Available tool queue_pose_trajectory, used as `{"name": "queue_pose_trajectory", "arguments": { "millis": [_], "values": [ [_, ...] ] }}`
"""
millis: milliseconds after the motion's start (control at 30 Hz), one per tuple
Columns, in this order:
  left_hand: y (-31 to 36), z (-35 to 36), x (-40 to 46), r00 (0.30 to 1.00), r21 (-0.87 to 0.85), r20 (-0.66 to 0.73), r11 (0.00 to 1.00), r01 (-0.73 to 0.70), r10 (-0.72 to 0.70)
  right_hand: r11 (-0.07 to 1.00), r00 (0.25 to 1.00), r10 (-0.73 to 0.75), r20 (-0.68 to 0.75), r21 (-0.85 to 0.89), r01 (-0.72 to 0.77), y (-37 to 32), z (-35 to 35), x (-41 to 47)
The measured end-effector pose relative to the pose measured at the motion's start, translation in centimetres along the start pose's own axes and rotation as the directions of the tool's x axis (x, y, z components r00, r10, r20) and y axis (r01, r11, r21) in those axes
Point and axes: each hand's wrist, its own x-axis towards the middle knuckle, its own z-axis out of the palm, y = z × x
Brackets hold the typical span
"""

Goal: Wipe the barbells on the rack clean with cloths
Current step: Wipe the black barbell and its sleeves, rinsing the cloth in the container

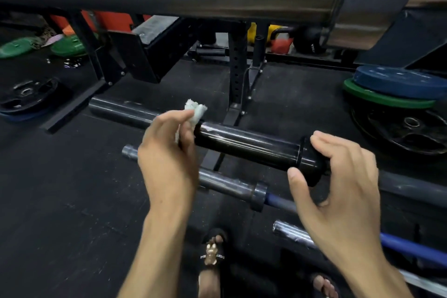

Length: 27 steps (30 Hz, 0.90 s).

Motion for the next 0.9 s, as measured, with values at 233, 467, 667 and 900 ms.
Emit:
{"name": "queue_pose_trajectory", "arguments": {
  "millis": [233, 467, 667, 900],
  "values": [
    [4.7, 2.2, -4.9, 0.93, -0.063, 0.225, 0.957, -0.283, 0.29, 0.998, 0.996, -0.046, -0.076, 0.033, 0.048, -0.2, 0.1, -0.1],
    [-0.5, 0.7, -0.8, 0.999, -0.048, -0.031, 0.999, 0.015, -0.016, 0.997, 1.0, 0.01, -0.007, 0.072, -0.01, 0.0, -0.5, -0.1],
    [4.0, 2.6, -5.5, 0.925, -0.104, 0.213, 0.949, -0.298, 0.314, 1.0, 0.999, 0.019, -0.039, 0.021, -0.019, -0.1, -0.2, 0.3],
    [-0.3, 0.9, -1.5, 0.995, -0.004, -0.101, 1.0, -0.012, 0.011, 1.0, 0.999, 0.011, -0.046, 0.022, -0.01, -0.1, -0.1, 0.0]
  ]
}}
